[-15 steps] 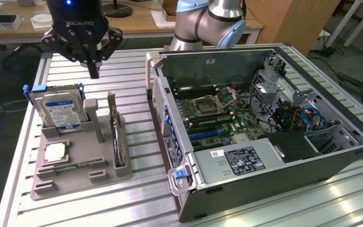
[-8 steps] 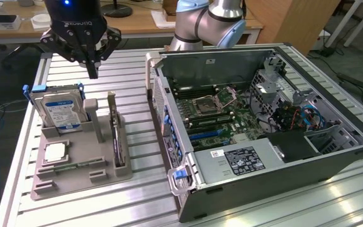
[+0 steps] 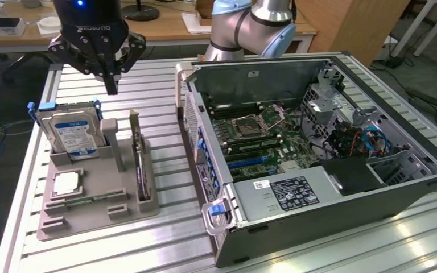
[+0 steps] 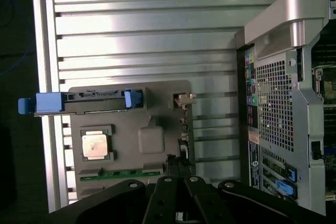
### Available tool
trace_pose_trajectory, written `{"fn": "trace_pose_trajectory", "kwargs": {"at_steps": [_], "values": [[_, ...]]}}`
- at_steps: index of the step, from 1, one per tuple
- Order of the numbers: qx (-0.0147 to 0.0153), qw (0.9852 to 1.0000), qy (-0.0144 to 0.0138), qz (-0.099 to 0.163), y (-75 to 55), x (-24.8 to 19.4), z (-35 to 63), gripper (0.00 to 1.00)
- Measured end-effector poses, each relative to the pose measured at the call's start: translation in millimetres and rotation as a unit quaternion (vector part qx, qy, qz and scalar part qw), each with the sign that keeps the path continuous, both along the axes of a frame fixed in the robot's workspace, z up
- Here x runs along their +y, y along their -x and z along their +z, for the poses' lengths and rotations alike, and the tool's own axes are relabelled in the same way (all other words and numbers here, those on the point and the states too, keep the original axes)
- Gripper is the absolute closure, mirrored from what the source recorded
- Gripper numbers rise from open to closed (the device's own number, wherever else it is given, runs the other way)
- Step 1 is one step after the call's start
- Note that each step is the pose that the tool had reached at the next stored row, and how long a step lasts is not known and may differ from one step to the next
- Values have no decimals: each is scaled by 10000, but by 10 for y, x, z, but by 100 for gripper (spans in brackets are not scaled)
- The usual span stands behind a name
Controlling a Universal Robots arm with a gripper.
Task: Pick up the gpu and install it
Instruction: 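Pick up the gpu and move the gpu toward the slot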
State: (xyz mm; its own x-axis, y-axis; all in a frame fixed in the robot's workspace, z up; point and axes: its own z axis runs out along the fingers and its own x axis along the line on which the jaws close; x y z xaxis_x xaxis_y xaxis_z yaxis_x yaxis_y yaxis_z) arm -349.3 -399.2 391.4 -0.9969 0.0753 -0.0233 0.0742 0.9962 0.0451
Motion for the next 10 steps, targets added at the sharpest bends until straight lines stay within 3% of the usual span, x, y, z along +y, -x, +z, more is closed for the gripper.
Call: {"fn": "trace_pose_trajectory", "kwargs": {"at_steps": [1, 3, 4, 6, 9, 10], "values": [[0, 10000, 0, 0, 1, 0, 0, 89], [0, 10000, 0, 0, 1, 0, 0, 77], [0, 10000, 0, 0, 2, 0, 0, 77], [0, 10000, 0, 0, 3, -1, 0, 65], [0, 10000, 0, 13, 4, -17, 0, 59], [-1, 10000, 0, 43, 6, -19, 0, 53]]}}
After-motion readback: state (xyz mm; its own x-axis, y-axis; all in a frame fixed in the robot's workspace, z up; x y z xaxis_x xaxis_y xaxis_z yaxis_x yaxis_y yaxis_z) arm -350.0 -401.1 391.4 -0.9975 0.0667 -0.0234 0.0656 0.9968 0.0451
